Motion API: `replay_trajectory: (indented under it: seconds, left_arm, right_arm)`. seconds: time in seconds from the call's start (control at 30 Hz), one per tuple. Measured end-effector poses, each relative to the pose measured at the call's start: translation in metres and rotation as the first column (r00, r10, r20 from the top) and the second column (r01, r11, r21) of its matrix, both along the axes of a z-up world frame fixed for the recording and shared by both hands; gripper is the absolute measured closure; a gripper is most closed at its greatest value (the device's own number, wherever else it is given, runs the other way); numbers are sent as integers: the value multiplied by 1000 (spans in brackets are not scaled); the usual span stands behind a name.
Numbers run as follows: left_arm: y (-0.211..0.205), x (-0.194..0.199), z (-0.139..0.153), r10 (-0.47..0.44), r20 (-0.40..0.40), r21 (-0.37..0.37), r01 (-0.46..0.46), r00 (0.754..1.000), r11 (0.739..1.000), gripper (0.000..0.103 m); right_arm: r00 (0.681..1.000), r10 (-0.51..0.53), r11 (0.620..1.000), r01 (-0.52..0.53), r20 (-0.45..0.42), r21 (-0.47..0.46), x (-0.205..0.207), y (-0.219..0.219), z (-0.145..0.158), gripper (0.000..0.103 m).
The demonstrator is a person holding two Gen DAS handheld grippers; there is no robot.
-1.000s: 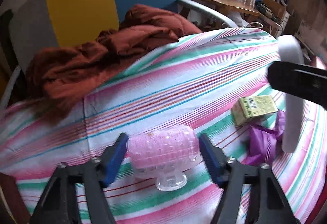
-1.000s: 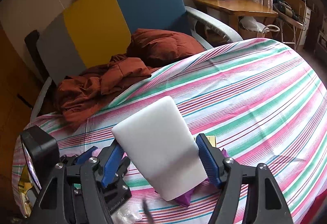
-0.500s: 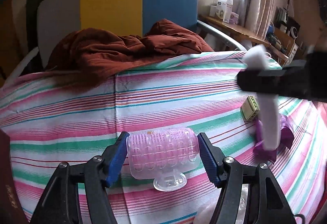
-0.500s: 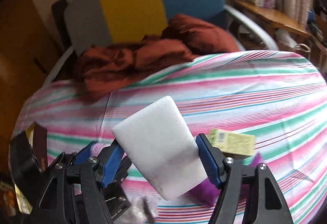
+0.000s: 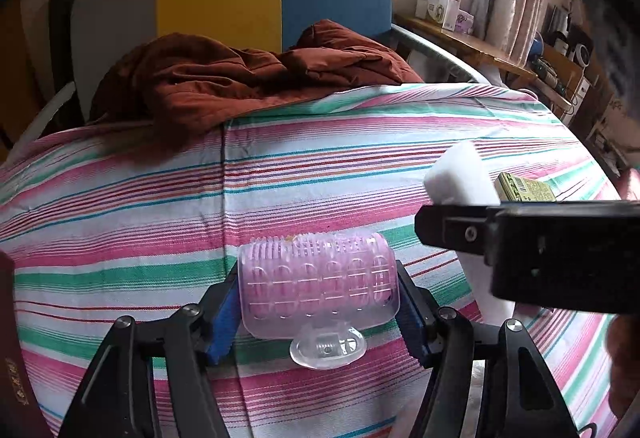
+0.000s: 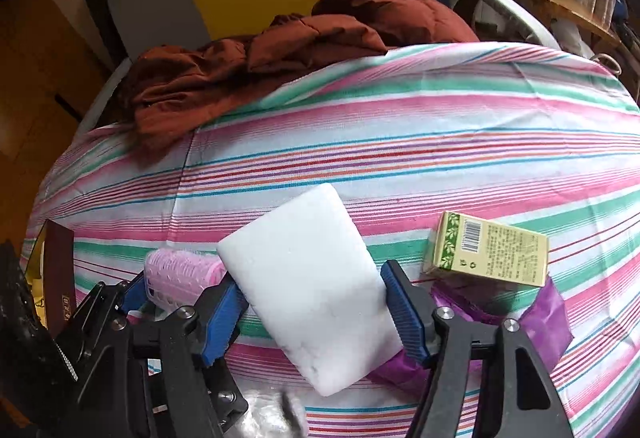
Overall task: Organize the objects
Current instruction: 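Lift the pink roller with the left tool while the right tool lifts the white block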
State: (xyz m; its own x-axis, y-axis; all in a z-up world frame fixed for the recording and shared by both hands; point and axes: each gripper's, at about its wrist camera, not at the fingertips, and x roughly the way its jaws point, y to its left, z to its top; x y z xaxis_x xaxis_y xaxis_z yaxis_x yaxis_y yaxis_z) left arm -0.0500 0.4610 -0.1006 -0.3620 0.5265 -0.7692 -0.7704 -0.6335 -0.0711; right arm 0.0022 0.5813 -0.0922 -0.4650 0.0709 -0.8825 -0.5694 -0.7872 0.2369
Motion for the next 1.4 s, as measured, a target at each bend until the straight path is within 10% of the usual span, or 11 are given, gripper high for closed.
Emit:
replay_trajectory:
  seconds: [0.83,1.4]
  left_arm:
    - [2,4,-2,3,-47,-25,-4,999,1000,38]
    - [-13,5,4,44,-41,12,-44,998,999,39]
  right_arm:
    - [994,77,992,-85,83,89,-4,-19,-10,36]
    - [998,48,997,-46,-40,67,-5,-12,6,38]
